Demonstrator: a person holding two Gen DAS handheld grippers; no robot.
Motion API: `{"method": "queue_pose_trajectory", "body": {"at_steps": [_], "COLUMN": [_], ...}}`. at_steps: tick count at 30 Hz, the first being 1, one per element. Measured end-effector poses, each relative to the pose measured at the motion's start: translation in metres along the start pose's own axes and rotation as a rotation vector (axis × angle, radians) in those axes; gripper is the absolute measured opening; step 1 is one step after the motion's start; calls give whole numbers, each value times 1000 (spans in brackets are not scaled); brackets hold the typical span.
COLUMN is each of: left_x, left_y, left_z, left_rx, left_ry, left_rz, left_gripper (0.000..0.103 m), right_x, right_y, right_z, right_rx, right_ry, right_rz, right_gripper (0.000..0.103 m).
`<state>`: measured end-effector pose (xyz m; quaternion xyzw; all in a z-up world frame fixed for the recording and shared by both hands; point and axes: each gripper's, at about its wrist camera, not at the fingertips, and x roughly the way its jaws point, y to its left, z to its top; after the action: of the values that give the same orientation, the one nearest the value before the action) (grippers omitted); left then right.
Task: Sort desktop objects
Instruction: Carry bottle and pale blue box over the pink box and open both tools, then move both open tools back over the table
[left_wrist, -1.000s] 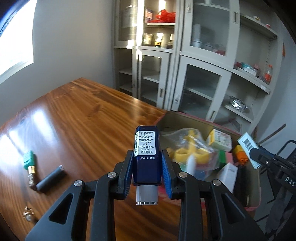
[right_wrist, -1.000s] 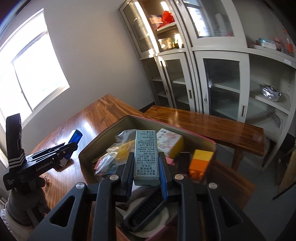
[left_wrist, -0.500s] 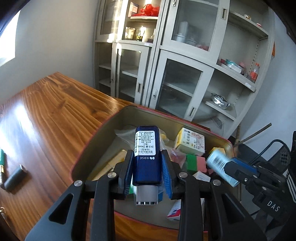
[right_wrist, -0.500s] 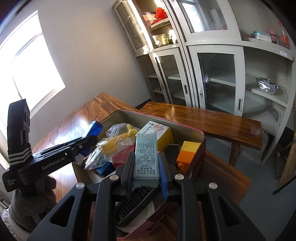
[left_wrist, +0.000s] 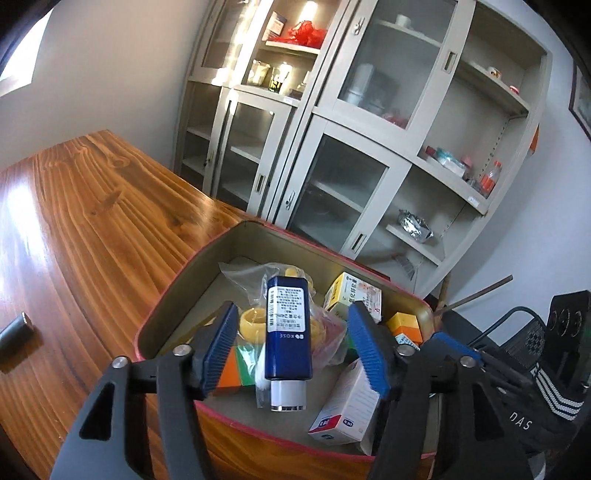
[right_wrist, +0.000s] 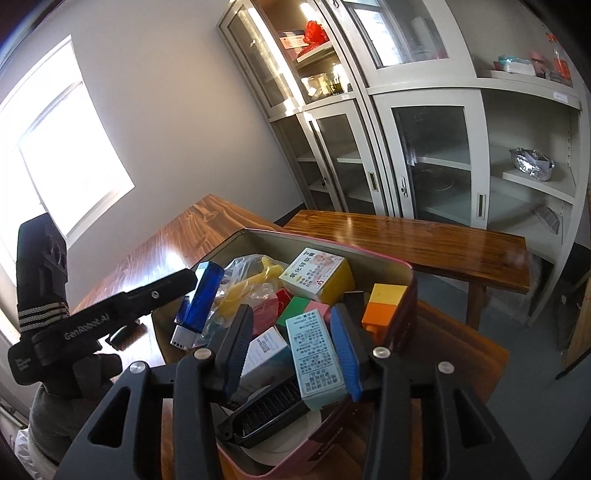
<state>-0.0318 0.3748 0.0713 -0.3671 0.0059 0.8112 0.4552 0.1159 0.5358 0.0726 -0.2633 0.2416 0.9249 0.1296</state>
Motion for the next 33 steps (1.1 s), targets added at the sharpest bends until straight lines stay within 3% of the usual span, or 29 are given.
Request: {"method": "queue_pose_trajectory", "body": {"at_steps": [7, 12, 24, 33], "left_x": [-12, -22, -58, -103], "left_y": [18, 28, 68, 147], "left_z": [-2, -5, -17, -31], "left_rx": [-45, -47, -51, -168], "left_ry": [-12, -22, -47, -75], "left_rz": [40, 61, 167, 303], "left_gripper": [83, 84, 89, 89], "right_x": [-5, -7, -1, 20], "right_y": [12, 22, 72, 128], "right_z": [0, 1, -11, -35], "right_rx": [-7, -12, -77, -170], "right_ry": [-22, -30, -2, 68], "right_rz": [22, 40, 138, 221], "right_gripper": [68, 76, 77, 77]}}
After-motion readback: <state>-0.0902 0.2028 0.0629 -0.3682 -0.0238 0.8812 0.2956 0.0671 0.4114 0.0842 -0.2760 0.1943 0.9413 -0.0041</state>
